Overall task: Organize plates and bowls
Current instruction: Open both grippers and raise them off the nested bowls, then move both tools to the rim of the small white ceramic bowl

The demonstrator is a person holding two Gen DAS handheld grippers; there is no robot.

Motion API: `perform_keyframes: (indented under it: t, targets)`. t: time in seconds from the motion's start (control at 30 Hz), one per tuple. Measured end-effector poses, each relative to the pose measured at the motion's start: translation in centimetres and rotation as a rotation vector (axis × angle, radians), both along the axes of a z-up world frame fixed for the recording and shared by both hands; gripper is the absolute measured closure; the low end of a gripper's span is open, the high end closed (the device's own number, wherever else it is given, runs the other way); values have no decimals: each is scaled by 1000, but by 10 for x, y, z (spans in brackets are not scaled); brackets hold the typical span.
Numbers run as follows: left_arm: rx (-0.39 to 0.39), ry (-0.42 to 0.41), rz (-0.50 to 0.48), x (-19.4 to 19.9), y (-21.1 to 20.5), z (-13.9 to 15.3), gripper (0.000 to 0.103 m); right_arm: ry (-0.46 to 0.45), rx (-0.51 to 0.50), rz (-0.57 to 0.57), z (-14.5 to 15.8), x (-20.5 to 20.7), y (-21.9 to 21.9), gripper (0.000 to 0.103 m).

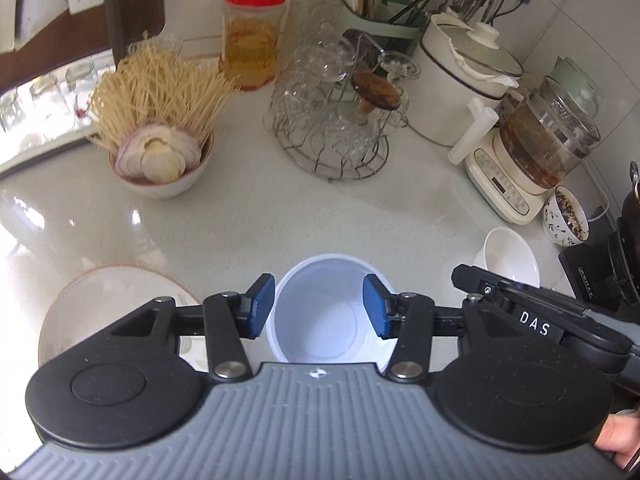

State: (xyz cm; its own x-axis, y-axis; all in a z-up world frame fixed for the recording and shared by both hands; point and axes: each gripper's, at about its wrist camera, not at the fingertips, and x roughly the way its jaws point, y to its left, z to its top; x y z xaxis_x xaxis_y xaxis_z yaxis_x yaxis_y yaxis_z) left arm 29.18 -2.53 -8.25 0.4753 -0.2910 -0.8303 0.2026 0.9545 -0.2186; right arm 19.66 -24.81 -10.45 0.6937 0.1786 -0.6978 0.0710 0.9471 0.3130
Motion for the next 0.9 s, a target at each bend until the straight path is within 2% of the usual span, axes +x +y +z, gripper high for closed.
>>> perform_keyframes:
  t: [0.07,0.3,0.37,0.4,0.43,0.6,0.7,0.77,0.8,0.9]
  targets:
    - [26,-16,0,2,-1,2,45,-15,-11,-3,4,1,-4,89]
    - [21,-49,-5,5,9,15,43,-60,-39,-19,17,-1,-12,88]
    - [14,-71,-24,5,12,20,43,-54,-31,-33,18,-3,-11,77]
    - [9,-82,-35,5,13,22,42,-54,-25,-37,18,-5,-11,58]
    - [2,-88,-49,5,14,24,42,-56,-26,-48,19,-8,-9,48]
    - [-18,-116,-121,-2,14,33,41,-60,-36,-112,29,-27,-1,48]
    - [-26,-142,-152,-10,14,38,39,-77,-78,-140,37,-35,4,47]
    - [-44,-148,-170,-14,15,39,38,-103,-89,-166,44,-41,4,28]
    - [-55,-149,-179,-16,16,39,38,-120,-91,-184,47,-45,4,14]
    - [-76,-145,-205,-20,17,36,36,-144,-109,-228,52,-52,4,11]
